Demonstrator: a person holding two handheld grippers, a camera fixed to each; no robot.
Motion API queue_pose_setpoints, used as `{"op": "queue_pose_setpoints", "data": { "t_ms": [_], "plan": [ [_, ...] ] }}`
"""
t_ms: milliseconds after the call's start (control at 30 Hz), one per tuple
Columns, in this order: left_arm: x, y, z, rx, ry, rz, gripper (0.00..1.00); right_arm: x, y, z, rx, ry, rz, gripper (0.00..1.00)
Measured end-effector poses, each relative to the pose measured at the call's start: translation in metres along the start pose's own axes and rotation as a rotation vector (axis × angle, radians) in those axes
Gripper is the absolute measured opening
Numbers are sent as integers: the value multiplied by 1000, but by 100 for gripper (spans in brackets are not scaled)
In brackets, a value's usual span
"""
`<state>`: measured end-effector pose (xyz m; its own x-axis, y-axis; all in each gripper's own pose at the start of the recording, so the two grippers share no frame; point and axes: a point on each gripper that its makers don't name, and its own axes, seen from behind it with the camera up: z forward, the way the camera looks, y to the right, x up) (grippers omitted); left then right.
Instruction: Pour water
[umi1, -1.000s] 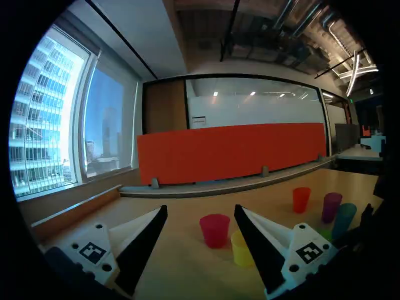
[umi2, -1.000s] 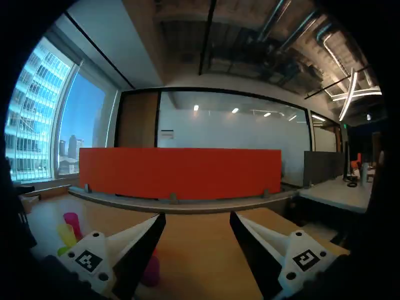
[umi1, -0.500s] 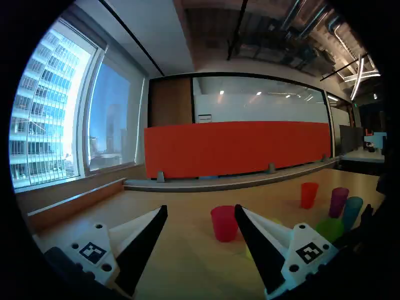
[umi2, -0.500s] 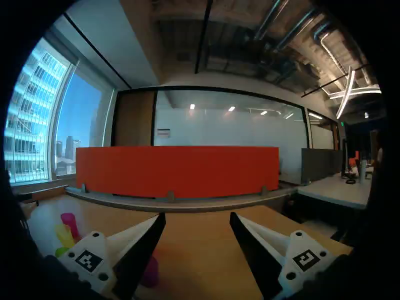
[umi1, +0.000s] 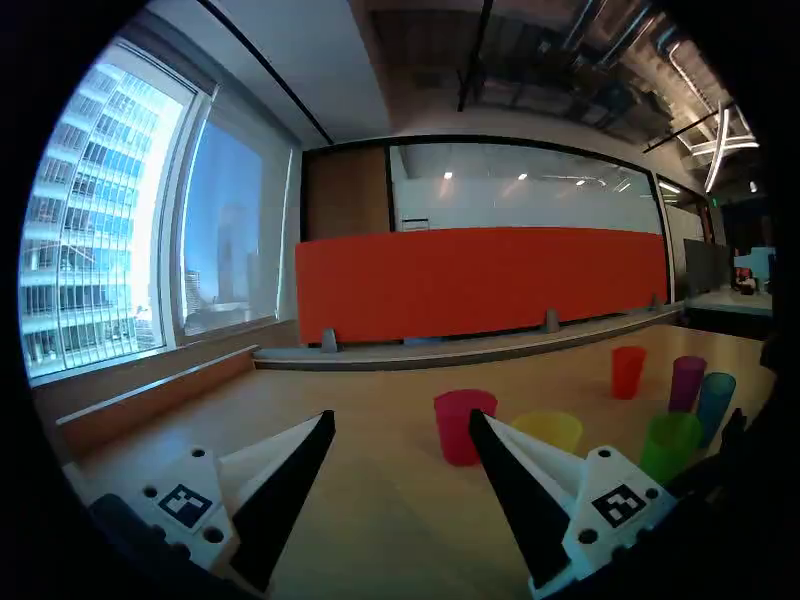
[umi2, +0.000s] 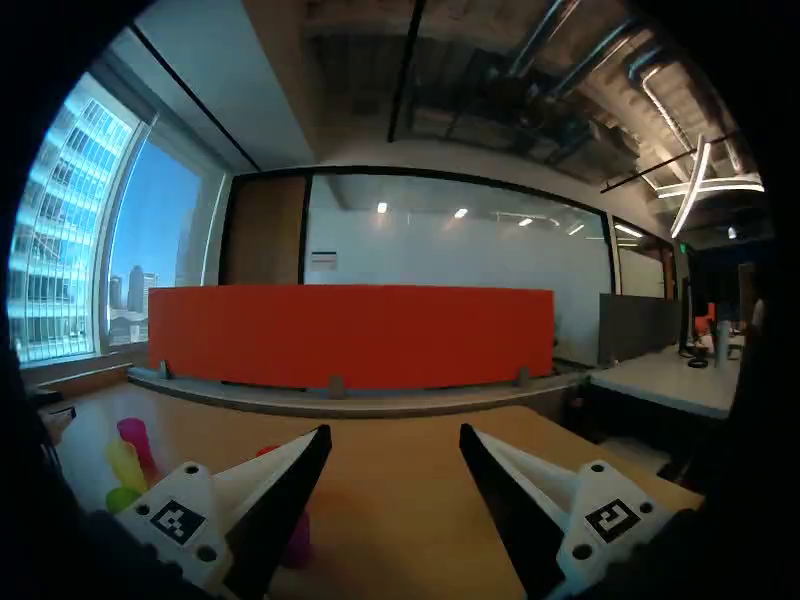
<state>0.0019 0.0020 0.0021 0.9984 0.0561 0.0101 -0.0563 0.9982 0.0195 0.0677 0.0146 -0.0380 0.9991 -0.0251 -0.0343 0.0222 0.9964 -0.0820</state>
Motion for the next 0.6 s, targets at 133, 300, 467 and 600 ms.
{"op": "queue_pose_setpoints", "data": {
  "t_ms": [133,300,467,600],
  "plan": [
    [0,0,1,-3,6,-12,100,1,0,0,0,1,-1,99],
    [0,-1,1,-6,8,-34,100,0,2,0,-2,-1,0,99],
    [-1,-3,1,-7,8,-53,100,-3,4,0,-6,-4,5,99],
    [-1,-3,1,-9,9,-56,100,-4,5,0,-8,-5,7,99]
  ]
}}
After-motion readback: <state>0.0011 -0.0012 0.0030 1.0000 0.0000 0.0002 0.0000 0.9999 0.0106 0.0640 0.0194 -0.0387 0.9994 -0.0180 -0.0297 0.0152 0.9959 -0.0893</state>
